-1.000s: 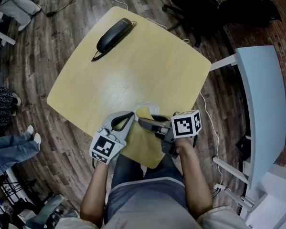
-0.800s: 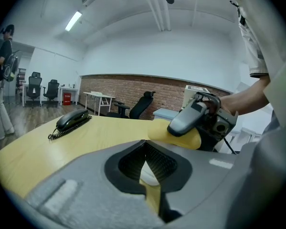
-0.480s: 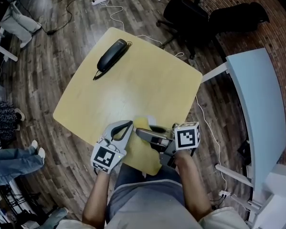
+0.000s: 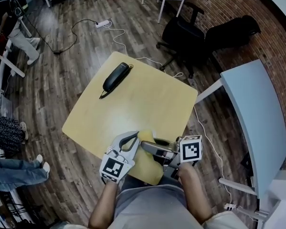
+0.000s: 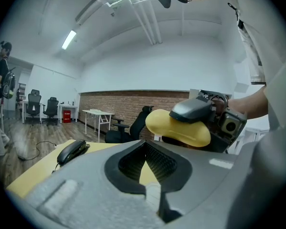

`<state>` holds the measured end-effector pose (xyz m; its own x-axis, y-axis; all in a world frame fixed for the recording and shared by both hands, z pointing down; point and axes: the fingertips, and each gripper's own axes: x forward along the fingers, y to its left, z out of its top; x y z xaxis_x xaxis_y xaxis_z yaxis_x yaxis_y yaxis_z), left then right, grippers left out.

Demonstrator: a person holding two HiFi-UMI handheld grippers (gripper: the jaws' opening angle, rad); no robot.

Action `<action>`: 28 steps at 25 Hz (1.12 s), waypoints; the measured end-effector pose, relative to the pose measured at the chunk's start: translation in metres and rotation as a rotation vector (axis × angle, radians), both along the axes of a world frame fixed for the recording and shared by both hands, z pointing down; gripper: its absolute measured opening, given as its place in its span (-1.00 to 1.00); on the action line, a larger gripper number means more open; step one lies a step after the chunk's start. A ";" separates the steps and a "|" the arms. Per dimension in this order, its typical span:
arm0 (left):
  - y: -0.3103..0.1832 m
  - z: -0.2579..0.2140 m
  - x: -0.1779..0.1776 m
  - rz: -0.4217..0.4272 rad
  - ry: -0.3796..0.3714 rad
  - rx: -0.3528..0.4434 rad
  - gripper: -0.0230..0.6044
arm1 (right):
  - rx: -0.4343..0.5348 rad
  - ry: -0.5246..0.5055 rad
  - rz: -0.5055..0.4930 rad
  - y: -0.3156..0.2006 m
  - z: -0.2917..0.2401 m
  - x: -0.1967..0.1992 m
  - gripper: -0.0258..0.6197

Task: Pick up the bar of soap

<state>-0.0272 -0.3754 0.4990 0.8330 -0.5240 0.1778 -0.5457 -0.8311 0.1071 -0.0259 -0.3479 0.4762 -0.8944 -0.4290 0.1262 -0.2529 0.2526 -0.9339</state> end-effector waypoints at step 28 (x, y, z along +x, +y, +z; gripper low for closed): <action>-0.030 -0.122 -0.005 -0.059 0.032 0.196 -0.92 | 0.200 -0.144 0.093 -0.017 -0.122 0.008 -0.44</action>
<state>-0.0321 -0.4057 0.3771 0.8035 -0.5938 0.0421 -0.5928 -0.8046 -0.0353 -0.0181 -0.3651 0.3546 -0.8526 -0.5138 -0.0951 -0.1519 0.4179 -0.8957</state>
